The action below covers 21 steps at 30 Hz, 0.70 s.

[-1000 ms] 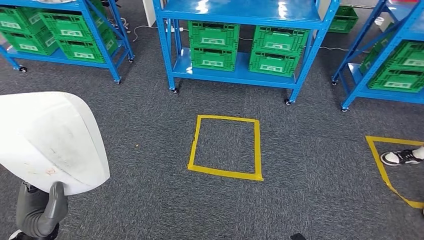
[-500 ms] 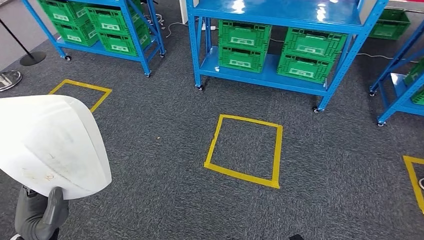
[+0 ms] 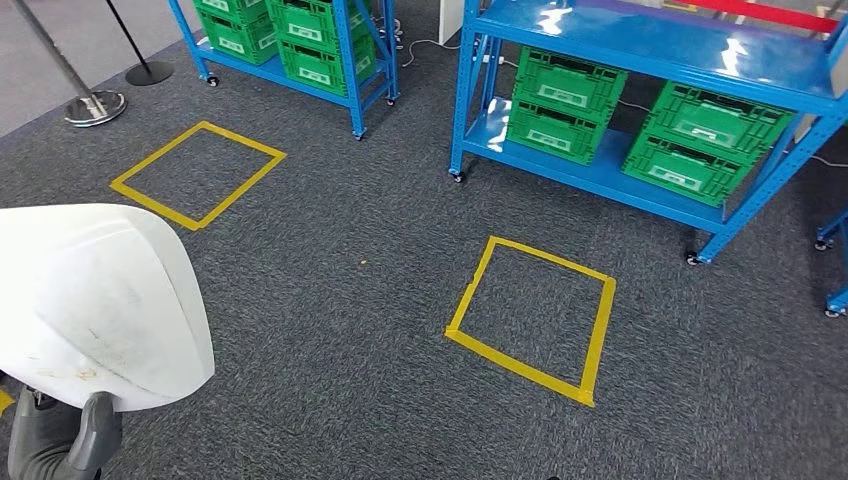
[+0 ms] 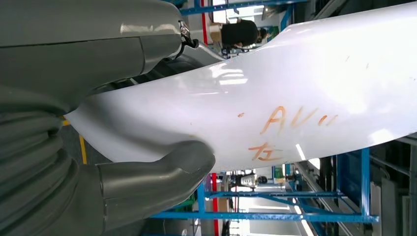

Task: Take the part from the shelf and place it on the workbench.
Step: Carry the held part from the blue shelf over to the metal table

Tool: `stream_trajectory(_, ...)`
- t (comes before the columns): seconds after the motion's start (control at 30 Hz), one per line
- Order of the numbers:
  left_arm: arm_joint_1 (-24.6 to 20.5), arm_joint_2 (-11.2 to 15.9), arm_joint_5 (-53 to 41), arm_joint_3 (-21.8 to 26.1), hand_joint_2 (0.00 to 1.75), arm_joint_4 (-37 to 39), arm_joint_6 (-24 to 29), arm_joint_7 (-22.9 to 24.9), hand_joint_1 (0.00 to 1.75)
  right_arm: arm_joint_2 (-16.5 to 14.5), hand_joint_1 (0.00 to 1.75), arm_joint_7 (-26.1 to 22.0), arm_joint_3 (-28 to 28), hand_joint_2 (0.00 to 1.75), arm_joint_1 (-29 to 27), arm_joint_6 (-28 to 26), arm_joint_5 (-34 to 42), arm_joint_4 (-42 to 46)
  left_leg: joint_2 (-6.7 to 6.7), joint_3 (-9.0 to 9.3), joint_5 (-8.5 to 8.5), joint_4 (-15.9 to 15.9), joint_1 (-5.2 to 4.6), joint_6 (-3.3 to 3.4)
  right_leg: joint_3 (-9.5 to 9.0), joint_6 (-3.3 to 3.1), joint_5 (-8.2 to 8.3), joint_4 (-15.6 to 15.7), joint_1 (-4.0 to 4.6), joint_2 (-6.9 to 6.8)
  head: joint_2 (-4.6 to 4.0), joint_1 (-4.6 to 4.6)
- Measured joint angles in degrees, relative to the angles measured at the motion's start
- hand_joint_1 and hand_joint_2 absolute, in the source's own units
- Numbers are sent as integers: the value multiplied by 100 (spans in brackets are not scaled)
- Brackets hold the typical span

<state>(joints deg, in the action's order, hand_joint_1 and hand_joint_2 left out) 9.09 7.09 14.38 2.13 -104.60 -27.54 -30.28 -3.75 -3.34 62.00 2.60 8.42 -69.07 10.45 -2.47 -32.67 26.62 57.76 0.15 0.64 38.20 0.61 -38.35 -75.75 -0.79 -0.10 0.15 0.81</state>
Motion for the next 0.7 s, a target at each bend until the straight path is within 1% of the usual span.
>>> stream_trajectory(0.03, 8, 1, -6, -1, 175, 1, 0, 1, 175, -1, 0, -2, -1, 0, -5, -4, 0, 0, -67, -4, 2, 11, 1, -2, 36, -1, 67, -13, -3, 5, 1, 0)
stream_trajectory(0.07, 12, 2, -7, -1, 175, 1, 0, 1, 175, -1, 0, -6, -2, 0, -6, -10, 0, 0, -134, -5, 5, 24, 3, -8, 0, -4, 199, 123, -8, 12, 1, -1)
stream_trajectory(0.1, 14, 4, -11, -1, 175, 1, 0, 3, 175, -1, 0, -13, -3, 0, -5, -20, 0, 0, -206, -6, 12, 42, 8, -19, -117, -7, 400, 423, -16, 40, 1, -1)
stream_trajectory(0.13, 15, 5, -25, -3, 175, -2, 1, 10, 175, -1, 0, -20, -4, 0, -4, -36, 1, 0, -288, -11, 24, 67, 16, -39, -286, -11, 618, 840, -32, 131, 1, -1)
stream_trajectory(0.17, 16, 5, -45, -7, 175, -8, 4, 20, 175, -1, 0, -25, -5, 0, -1, -53, 2, 0, -359, -21, 37, 93, 17, -67, -434, -9, 763, 1183, -36, 236, 1, 1)
stream_trajectory(0.2, 15, 3, -78, -13, 175, -21, 16, 43, 175, -2, 0, -34, -8, 0, 1, -71, 1, 0, -437, -41, 45, 118, 20, -106, -545, -21, 862, 1452, -34, 321, 2, 0)
stream_trajectory(0.23, 19, -1, -112, -22, 175, -43, 28, 68, 175, 0, 0, -42, -14, 0, 4, -93, -8, 0, -502, -74, 48, 130, 21, -148, -592, -41, 882, 1576, -24, 370, 2, 0)
stream_trajectory(0.27, 30, -5, -142, -28, 175, -67, 40, 88, 175, 2, 0, -50, -23, 0, 9, -115, -22, 0, -563, -104, 41, 125, 23, -189, -589, -68, 872, 1575, -4, 343, 1, -1)
stream_trajectory(0.3, 51, -9, -172, -33, 175, -93, 52, 103, 175, 8, 0, -59, -34, 0, 16, -138, -44, 0, -627, -130, 31, 114, 31, -231, -592, -116, 890, 1597, 1, 278, 1, -3)
stream_trajectory(0.33, 83, -13, -197, -35, 175, -115, 57, 99, 175, 16, 0, -61, -46, 0, 25, -162, -70, 0, -604, -147, 30, 121, 34, -257, -605, -160, 903, 1614, 0, 210, 0, -3)
stream_trajectory(0.37, 112, -18, -224, -34, 175, -135, 60, 86, 175, 31, 0, -62, -61, 0, 32, -179, -94, 0, -485, -177, 75, 188, 29, -278, -617, -206, 918, 1633, -3, 144, 0, 4)
stream_trajectory(0.4, 132, -30, -257, -32, 175, -152, 63, 62, 175, 52, 0, -60, -78, 0, 34, -188, -126, 0, -306, -251, 183, 355, 20, -294, -626, -247, 934, 1652, -8, 72, 0, 13)
stream_trajectory(0.43, 144, -53, -299, -31, 175, -163, 64, 26, 175, 80, 0, -55, -99, 0, 29, -191, -162, 0, -88, -383, 358, 652, 14, -304, -632, -276, 940, 1661, -3, -3, 0, 21)
stream_trajectory(0.47, 150, -85, -359, -28, 175, -168, 67, -20, 175, 118, 0, -52, -119, 0, 15, -190, -198, 0, 77, -564, 565, 1034, 11, -319, -629, -295, 938, 1662, 7, -83, 0, 30)
stream_trajectory(0.5, 158, -125, -432, -22, 175, -161, 73, -77, 175, 160, 0, -50, -136, 0, -1, -188, -237, 0, 157, -742, 734, 1411, 18, -331, -626, -303, 934, 1661, 18, -173, 0, 31)
stream_trajectory(0.53, 169, -165, -500, -13, 175, -147, 79, -133, 175, 205, 0, -54, -149, 0, -15, -190, -266, 0, 195, -863, 821, 1678, 24, -338, -624, -307, 929, 1660, 27, -264, 0, 31)
stream_trajectory(0.57, 179, -203, -562, -1, 175, -128, 85, -181, 175, 253, 0, -63, -161, 0, -23, -197, -283, 0, 213, -879, 793, 1730, 28, -337, -625, -306, 923, 1659, 34, -353, 0, 30)
stream_trajectory(0.6, 186, -237, -604, 11, 175, -108, 88, -222, 175, 301, 0, -88, -173, 0, -26, -213, -292, 1, 240, -776, 670, 1555, 28, -328, -630, -301, 916, 1658, 39, -437, 0, 30)
stream_trajectory(0.63, 189, -267, -632, 24, 175, -91, 89, -251, 175, 345, 0, -129, -183, 0, -26, -233, -289, 1, 303, -576, 493, 1200, 23, -309, -641, -292, 907, 1658, 42, -516, 0, 30)
stream_trajectory(0.67, 189, -294, -651, 39, 175, -79, 89, -278, 175, 393, 0, -185, -190, 0, -27, -253, -278, 4, 440, -348, 335, 776, 6, -276, -657, -275, 894, 1656, 51, -592, 1, 30)
stream_trajectory(0.7, 191, -320, -663, 53, 175, -74, 88, -298, 175, 437, 0, -254, -191, 0, -29, -269, -264, 7, 561, -167, 221, 433, -12, -246, -676, -250, 876, 1651, 60, -659, 1, 28)
